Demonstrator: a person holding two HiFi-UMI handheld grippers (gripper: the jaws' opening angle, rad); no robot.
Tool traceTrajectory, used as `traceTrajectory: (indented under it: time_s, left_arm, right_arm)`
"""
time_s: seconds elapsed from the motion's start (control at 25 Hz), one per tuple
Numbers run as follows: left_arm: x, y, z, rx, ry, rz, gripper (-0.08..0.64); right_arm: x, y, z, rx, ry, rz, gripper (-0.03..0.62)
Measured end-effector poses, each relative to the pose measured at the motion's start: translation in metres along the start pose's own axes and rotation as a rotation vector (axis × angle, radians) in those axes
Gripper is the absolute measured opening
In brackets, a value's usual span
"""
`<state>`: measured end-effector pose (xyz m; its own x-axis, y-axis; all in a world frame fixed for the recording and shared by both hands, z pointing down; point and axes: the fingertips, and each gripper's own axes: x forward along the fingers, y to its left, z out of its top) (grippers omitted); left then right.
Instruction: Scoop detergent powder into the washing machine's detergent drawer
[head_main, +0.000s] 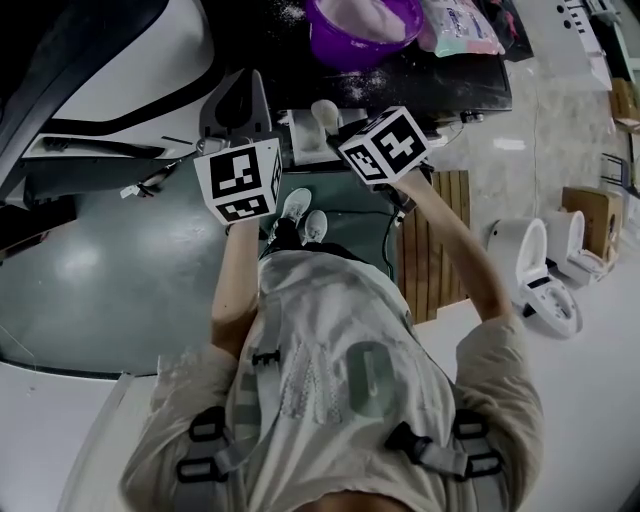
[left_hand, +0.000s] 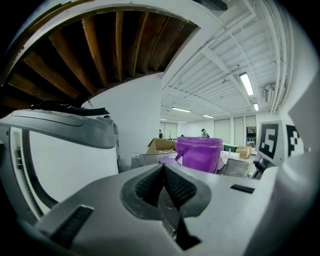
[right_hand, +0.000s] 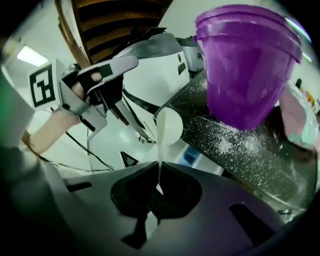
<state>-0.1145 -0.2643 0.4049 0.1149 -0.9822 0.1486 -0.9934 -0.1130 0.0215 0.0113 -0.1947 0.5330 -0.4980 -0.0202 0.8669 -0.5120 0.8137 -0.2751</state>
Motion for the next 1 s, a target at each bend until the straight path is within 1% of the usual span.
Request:
traceTrajectory:
  time_s: [0.12, 0.28, 0.52, 0.64, 0.88, 1.0]
  left_arm:
    - [0.000, 0.003, -0.005, -0.005, 0.005, 0.007, 0.020]
    - [-0.003, 0.006, -0.010, -0.014, 0.012, 0.017, 0.019]
    - [-0.012, 0.015, -0.024, -0.029, 0.031, 0.039, 0.018]
    - [-0.016, 0.020, -0.030, -0.035, 0.037, 0.054, 0.020]
    - [-0.022, 0.027, -0.036, -0.040, 0.038, 0.076, 0.018]
    - [-0.026, 0.030, -0.040, -0.043, 0.041, 0.085, 0.020]
  right_arm:
    - [0.007, -0.009, -0.005, -0.130, 0.054, -0.115, 0.006]
    - [0.015, -0.016, -0.008, -0.229, 0.102, -0.195, 0.006]
    - [0.023, -0.026, -0.013, -0.419, 0.175, -0.363, 0.006]
    - [0.022, -0.035, -0.009, -0.545, 0.195, -0.495, 0.006]
    - [0.011, -0.057, 0.002, -0.800, 0.231, -0.827, 0.006]
    - [0.009, -0.058, 0.009, -0.926, 0.224, -0.947, 0.006]
